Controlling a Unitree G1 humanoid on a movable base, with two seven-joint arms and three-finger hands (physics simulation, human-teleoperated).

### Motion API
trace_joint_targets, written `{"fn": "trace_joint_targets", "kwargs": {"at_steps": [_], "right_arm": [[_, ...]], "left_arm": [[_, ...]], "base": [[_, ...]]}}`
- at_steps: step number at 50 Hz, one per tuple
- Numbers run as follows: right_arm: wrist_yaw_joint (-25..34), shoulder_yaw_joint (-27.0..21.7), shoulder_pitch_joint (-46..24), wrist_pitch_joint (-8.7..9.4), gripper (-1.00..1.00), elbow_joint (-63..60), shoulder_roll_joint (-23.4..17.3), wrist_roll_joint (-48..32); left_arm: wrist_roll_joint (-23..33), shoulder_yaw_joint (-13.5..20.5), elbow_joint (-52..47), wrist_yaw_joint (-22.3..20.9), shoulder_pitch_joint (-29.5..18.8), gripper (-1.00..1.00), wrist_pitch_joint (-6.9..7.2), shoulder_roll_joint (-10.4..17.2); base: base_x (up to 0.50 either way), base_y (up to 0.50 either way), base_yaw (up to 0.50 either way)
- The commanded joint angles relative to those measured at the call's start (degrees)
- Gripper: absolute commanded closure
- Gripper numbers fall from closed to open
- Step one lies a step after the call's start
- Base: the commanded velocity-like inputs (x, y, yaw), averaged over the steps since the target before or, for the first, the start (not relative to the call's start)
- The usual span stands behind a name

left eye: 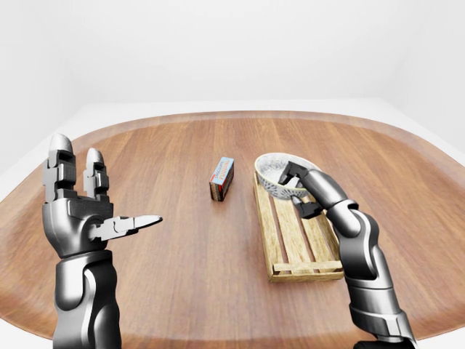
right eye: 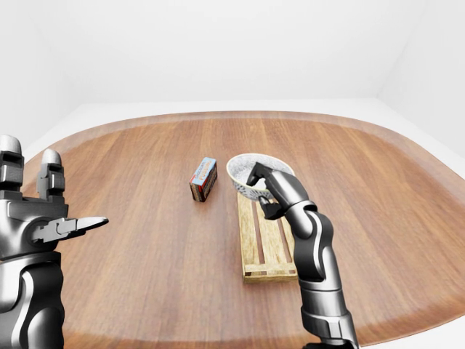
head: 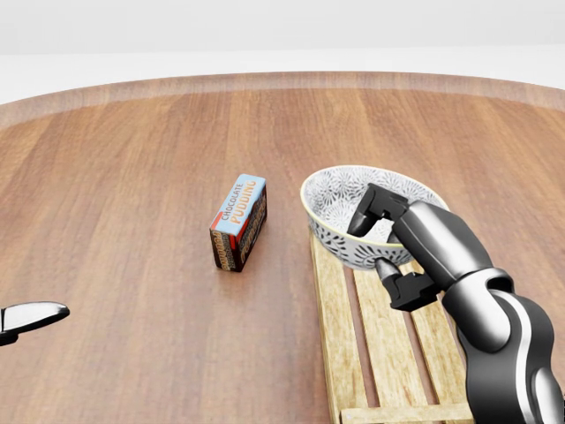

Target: Pick up the bowl on the left and put it in the tray.

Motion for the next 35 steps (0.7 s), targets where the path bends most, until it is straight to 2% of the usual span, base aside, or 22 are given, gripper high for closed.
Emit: {"fn": "trace_joint_targets", "kwargs": {"at_steps": [1, 35], "right_arm": [[-6.7, -0.33, -0.92, -0.01, 1.0, 4.74, -0.47, 1.34], [-15.47, 2.55, -2.29, -0.01, 1.0, 15.12, 0.67, -2.19]], "left_arm": [[0.06, -0.01, 0.31, -0.17, 0.03, -1.0, 0.0, -0.03], [-0.36, 0.16, 0.0, 0.11, -0.13, -1.0, 0.0, 0.15]], "base": [[0.0, 0.0, 0.0], [0.0, 0.0, 0.0]]}}
